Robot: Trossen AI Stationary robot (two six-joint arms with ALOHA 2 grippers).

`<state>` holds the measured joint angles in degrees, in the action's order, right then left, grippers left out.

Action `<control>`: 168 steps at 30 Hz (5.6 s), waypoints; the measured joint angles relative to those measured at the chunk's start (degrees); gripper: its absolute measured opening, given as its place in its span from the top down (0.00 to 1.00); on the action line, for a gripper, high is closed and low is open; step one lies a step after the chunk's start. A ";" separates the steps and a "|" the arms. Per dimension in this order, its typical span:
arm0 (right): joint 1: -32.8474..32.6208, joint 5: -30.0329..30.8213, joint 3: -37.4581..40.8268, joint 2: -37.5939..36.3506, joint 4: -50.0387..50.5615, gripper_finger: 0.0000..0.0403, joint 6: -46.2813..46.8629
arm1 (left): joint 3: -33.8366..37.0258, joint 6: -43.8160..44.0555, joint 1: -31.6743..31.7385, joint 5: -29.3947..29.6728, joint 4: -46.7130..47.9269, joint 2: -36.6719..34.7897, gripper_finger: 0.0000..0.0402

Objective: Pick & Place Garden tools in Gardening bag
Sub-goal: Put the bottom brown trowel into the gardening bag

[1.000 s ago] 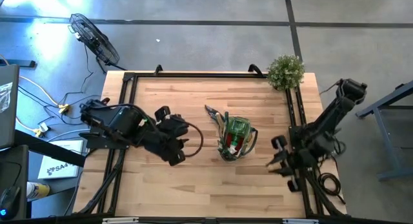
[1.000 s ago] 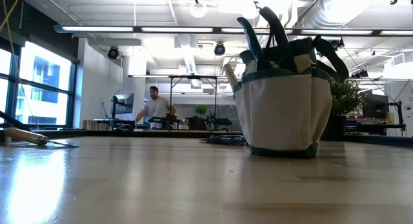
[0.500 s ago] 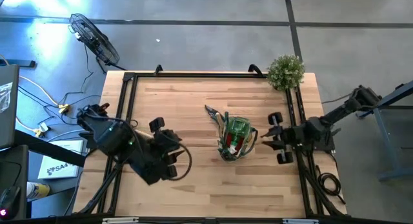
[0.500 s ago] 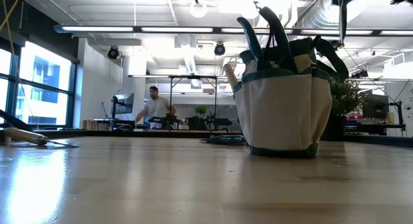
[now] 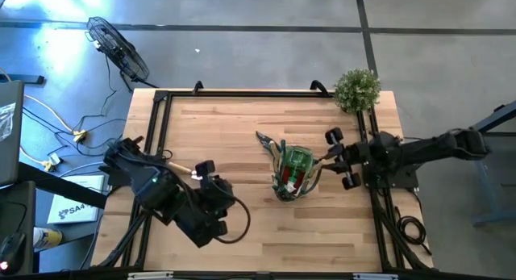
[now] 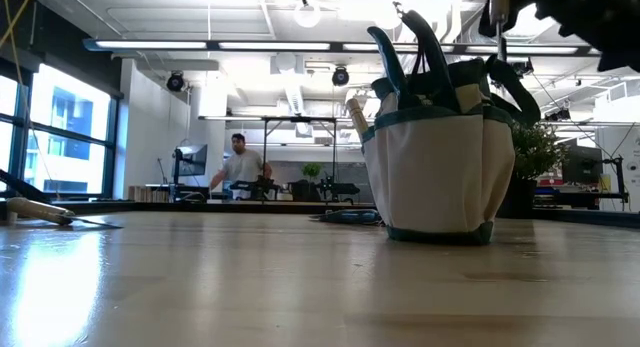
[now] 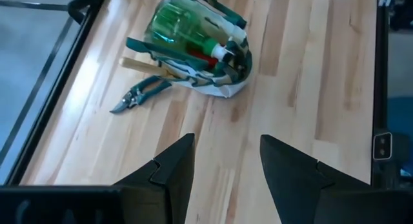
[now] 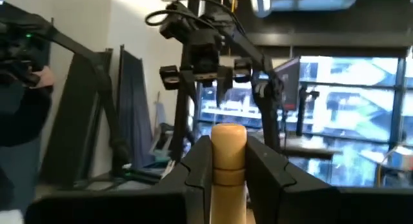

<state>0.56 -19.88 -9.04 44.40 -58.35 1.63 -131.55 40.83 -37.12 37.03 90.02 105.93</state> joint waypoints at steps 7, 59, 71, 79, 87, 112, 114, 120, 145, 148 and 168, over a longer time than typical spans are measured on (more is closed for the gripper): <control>6.95 -9.28 -0.02 0.13 2.93 0.87 5.20 | 0.02 0.85 -0.02 -0.56 -0.02 0.13 0.58; 12.58 -17.79 -0.04 23.10 -4.49 0.87 7.24 | 0.00 1.45 0.00 1.08 0.00 0.70 0.58; 13.49 -13.03 -0.02 22.88 -3.66 0.87 6.37 | 0.02 1.42 1.18 3.68 -0.16 2.13 0.58; 13.47 -13.09 -0.02 22.88 -3.72 0.87 6.16 | 0.04 0.85 1.14 1.03 -0.04 2.34 0.58; 13.49 -13.08 -0.02 22.88 -3.60 0.87 6.22 | 0.04 -0.21 1.11 1.43 0.00 2.34 0.58; 13.49 -11.52 -0.02 22.86 -0.79 0.87 2.99 | 0.02 -0.13 1.11 2.59 -0.03 2.36 0.58; 13.30 -11.57 -0.02 22.86 0.06 0.87 3.05 | 0.02 -0.10 1.11 2.56 -0.07 2.36 0.58; 12.26 -12.06 -0.04 22.84 1.52 0.87 4.97 | 0.02 -0.10 1.11 2.32 -0.35 2.36 0.58; 12.20 -4.25 0.07 21.50 1.79 0.68 9.22 | 0.00 -0.03 1.11 0.93 -0.33 2.36 0.58; 12.20 -4.23 0.05 19.17 2.55 0.74 9.22 | 0.00 0.17 1.11 0.82 -0.33 2.36 0.58; 6.45 -2.53 -0.02 -1.31 31.12 0.85 8.96 | 0.00 1.83 1.11 -0.56 -0.30 2.40 0.58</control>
<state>7.00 -22.41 -9.06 43.09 -27.23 10.59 -131.55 42.65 -36.01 36.47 89.72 108.33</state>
